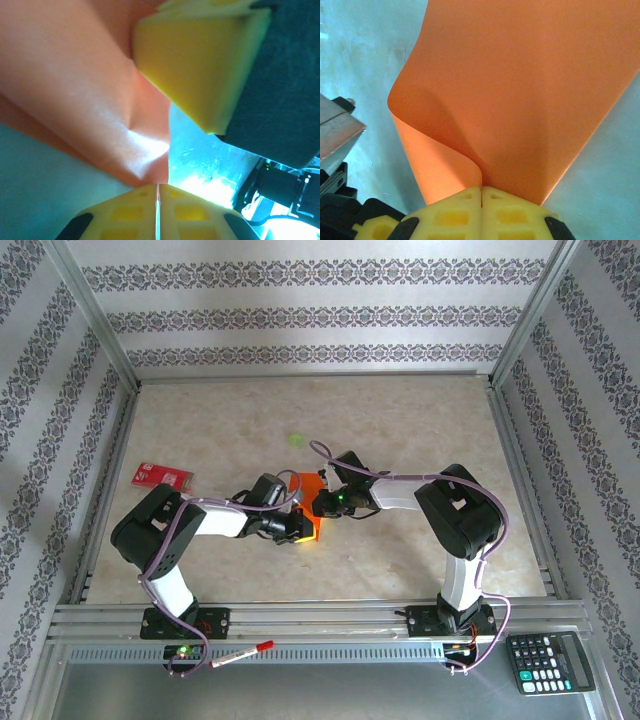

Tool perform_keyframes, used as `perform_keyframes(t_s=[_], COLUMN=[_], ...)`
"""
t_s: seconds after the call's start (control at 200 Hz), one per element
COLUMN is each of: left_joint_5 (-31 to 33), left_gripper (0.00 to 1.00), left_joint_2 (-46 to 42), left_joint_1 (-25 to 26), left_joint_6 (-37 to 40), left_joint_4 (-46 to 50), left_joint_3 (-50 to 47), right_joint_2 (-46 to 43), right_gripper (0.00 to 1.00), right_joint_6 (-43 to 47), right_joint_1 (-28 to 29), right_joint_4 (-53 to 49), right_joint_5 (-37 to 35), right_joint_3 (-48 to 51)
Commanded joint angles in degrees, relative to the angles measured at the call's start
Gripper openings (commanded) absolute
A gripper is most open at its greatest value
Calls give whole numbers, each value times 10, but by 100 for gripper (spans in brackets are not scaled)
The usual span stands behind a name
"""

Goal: Fold a paper plane with a square sheet of paper (pick it up from the middle)
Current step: Third fold the triangle at the center of the table.

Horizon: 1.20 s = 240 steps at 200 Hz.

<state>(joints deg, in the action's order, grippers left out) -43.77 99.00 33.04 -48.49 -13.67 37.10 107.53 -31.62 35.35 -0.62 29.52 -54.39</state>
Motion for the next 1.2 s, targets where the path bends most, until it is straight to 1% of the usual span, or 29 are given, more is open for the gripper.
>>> perform_keyframes(t_s=[0.0,0.185,0.455,0.704,0.869,0.994,1.084,1.194], left_joint_5=[-15,-10,-4,1,17,34,27,12], left_gripper=[9,9,11,11,7,7,7,9], left_joint_2=[17,25,24,37,43,41,34,11], left_joint_1=[6,7,6,6,10,18,19,15], left_joint_6=[-10,-6,-8,-4,25,49,50,31], left_joint_4=[-31,-19,-19,-6,52,98,92,53], left_joint_3=[10,17,21,32,38,45,47,42], right_joint_2=[31,28,28,28,26,28,28,27], right_gripper=[1,1,1,1,1,1,1,1], right_joint_6=[-2,-3,-5,-6,-8,-7,-7,-6], right_joint_1=[-7,-6,-6,-4,-3,-4,-4,-5], right_joint_4=[-50,-50,-47,-45,-46,-46,-46,-46], right_joint_5=[-48,-46,-45,-46,-47,-47,-48,-49], right_joint_3=[18,20,22,25,27,27,25,26])
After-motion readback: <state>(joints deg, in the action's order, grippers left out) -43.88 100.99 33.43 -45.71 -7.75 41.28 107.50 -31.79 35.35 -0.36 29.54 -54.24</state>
